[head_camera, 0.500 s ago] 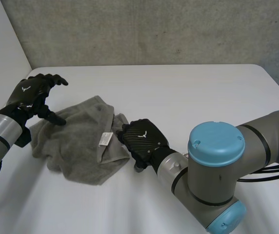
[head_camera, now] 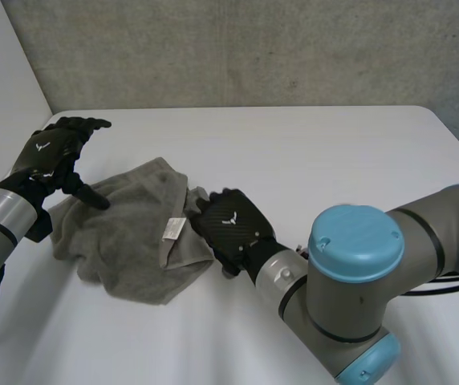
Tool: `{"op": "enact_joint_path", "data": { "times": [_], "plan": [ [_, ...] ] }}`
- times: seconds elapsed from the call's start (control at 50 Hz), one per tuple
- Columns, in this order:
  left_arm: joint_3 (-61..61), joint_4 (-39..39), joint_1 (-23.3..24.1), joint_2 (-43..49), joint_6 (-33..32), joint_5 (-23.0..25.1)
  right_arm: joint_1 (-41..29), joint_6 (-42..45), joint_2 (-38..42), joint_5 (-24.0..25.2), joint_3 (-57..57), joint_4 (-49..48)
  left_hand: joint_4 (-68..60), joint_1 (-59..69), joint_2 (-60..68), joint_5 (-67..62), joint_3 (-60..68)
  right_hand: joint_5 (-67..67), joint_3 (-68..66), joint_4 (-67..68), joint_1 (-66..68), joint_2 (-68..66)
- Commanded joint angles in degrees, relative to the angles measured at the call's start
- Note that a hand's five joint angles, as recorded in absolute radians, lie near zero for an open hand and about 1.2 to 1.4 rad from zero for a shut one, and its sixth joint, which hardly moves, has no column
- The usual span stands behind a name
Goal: Fold the towel.
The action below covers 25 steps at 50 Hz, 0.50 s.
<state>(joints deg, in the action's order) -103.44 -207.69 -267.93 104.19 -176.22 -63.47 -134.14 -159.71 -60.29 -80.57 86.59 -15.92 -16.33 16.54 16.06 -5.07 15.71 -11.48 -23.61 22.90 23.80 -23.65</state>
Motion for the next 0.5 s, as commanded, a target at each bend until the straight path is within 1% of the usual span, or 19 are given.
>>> {"op": "enact_joint_path", "data": {
  "times": [0.02, 0.04, 0.12, 0.16, 0.26, 0.5],
  "plan": [
    [0.1, 0.0, 0.0, 0.3, -0.1, -0.1, -2.9, 6.1, -0.6, 0.9, -3.7, 0.7, 3.4, -3.6, -3.2, 2.2, -2.8, 1.1, 3.3, -2.6, -3.5, 3.3],
    [0.0, 0.0, 0.0, 0.3, -0.1, -0.2, -3.7, 8.3, 0.5, 1.0, -4.6, 0.6, 3.4, -3.6, -3.2, 2.2, -2.8, 0.8, 2.9, -2.2, -3.1, 3.0],
    [-0.1, 0.0, 0.3, 0.3, -0.1, -0.2, -4.6, 11.6, 2.6, 1.0, -6.6, 0.7, 3.6, -3.8, -3.3, 2.3, -3.0, 0.5, 2.6, -1.9, -2.8, 2.6],
    [-0.1, 0.1, 0.5, 0.2, -0.1, -0.3, -6.0, 13.7, 5.3, 1.0, -9.0, 0.8, 3.6, -3.8, -3.3, 2.3, -3.0, 0.1, 2.3, -1.5, -2.4, 2.3],
    [-0.1, 0.0, 0.5, 0.0, 0.0, -0.3, -6.9, 15.5, 9.0, 1.9, -12.1, 0.8, 3.6, -3.8, -3.3, 2.3, -3.0, -0.5, 1.6, -0.9, -1.8, 1.6],
    [-0.1, 0.1, 0.7, 0.0, -0.1, -0.2, -7.0, 20.7, 17.3, 1.2, -20.0, 0.9, 3.6, -3.8, -3.3, 2.3, -3.0, -2.6, -0.4, 1.1, 0.2, -0.4]
  ]
}}
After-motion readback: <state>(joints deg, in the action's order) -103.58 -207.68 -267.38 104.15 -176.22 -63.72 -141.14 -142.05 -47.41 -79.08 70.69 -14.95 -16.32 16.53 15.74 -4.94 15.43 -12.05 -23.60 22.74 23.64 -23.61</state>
